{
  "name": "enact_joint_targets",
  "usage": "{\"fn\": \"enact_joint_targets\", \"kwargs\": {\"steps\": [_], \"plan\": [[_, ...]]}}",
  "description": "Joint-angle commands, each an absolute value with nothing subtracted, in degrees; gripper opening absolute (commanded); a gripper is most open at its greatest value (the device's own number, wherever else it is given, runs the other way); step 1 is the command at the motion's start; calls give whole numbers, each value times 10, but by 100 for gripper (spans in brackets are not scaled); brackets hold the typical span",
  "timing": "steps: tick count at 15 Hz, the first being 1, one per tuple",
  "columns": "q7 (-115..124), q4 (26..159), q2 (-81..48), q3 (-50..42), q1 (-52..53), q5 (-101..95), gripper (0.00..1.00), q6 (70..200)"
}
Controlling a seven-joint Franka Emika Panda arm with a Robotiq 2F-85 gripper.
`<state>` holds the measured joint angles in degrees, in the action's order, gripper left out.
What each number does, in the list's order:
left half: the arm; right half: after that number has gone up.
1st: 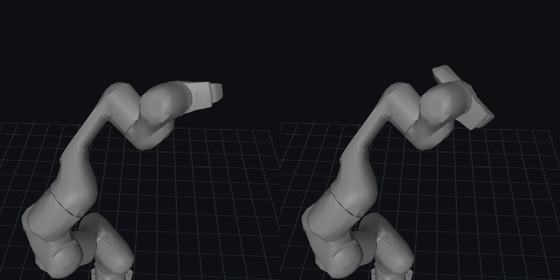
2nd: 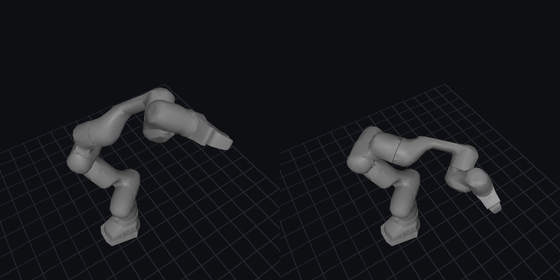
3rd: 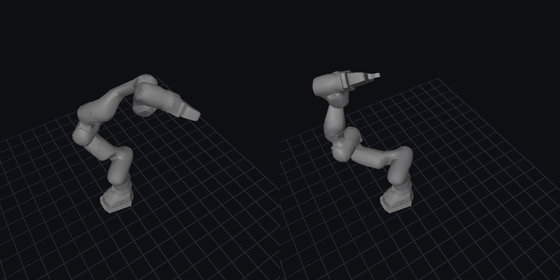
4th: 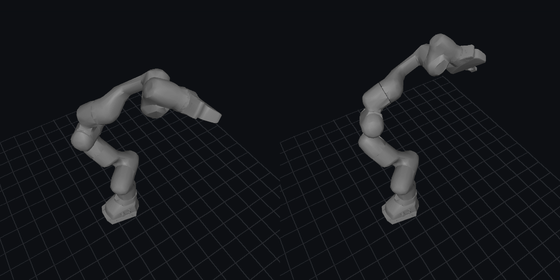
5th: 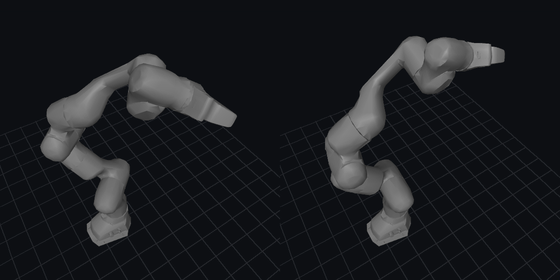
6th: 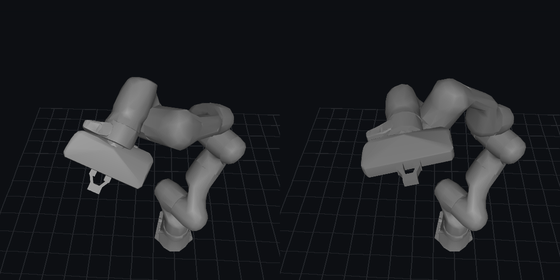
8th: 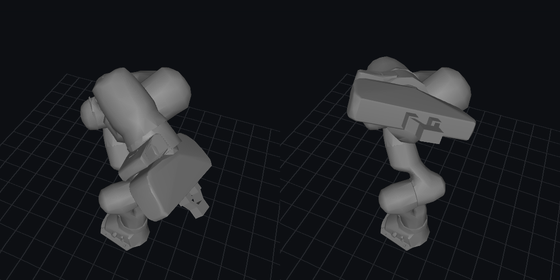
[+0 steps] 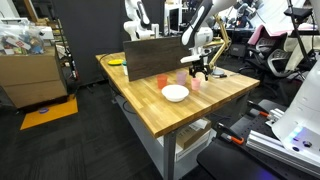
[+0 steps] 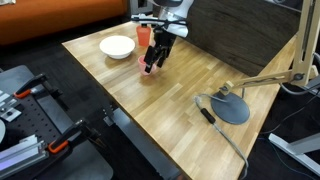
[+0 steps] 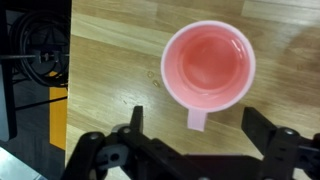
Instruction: Pour the liquid from the pink cup into the white bowl
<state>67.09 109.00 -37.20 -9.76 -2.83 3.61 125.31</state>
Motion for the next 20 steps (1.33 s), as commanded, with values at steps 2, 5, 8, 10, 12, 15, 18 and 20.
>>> {"fn": "enact_joint_targets", "kwargs": {"steps": [2, 5, 8, 10, 12, 15, 18, 20], "plan": [[674, 1098, -371, -102, -30, 60, 100, 1247], [671, 1109, -363, -103, -30, 70, 72, 1258], [670, 1109, -360, -102, -29, 75, 53, 1260], [670, 1109, -359, -102, -28, 75, 39, 1259], [670, 1109, -358, -102, -28, 76, 25, 1259], [671, 1111, -356, -103, -30, 77, 5, 1261], [671, 1117, -351, -105, -31, 78, 2, 1263], [672, 1124, -345, -108, -32, 77, 4, 1268]]}}
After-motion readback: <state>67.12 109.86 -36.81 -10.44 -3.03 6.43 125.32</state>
